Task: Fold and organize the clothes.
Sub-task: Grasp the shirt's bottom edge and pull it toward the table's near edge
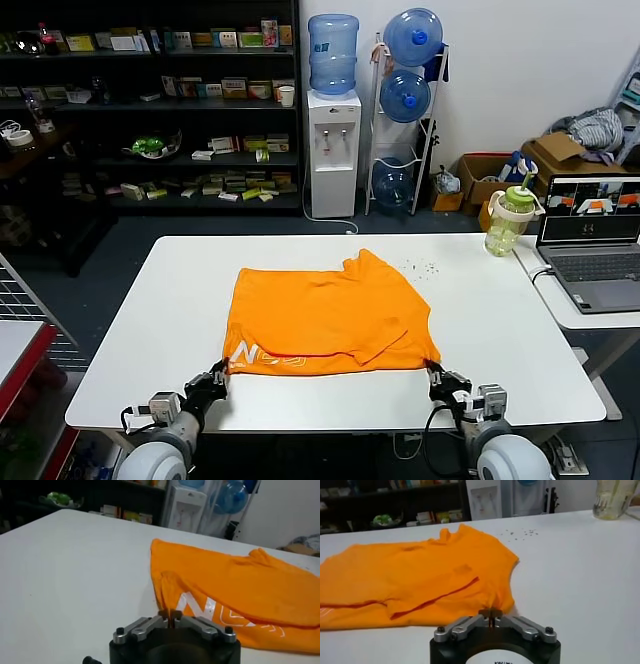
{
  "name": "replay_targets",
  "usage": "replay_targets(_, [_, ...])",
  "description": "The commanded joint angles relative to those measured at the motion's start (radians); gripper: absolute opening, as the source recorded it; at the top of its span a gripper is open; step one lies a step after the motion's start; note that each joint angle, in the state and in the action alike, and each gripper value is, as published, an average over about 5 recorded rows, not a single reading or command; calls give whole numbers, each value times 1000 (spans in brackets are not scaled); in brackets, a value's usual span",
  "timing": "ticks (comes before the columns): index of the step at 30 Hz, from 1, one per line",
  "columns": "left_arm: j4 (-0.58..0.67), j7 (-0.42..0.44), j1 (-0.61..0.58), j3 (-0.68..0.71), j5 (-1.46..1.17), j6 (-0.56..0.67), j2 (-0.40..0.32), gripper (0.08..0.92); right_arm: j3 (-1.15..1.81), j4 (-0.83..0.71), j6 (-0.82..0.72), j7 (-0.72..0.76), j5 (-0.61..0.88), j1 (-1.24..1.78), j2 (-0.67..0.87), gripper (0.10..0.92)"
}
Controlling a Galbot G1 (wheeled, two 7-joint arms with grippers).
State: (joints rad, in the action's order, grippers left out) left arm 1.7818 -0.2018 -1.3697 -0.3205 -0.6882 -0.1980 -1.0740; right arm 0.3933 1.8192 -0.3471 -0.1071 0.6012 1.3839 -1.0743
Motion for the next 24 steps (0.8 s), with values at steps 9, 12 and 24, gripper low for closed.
replay_targets(9, [177, -81, -121, -50, -120, -30, 113, 91, 101, 171, -24, -45, 108, 145, 107, 124])
replay_targets(12, [218, -109, -171, -56, -142, -40, 137, 91, 128, 214, -37, -60, 117, 209, 121, 124])
replay_targets(24, [356, -189, -314, -45, -187, -90, 147, 93, 215, 327, -63, -77, 84, 428, 126, 124])
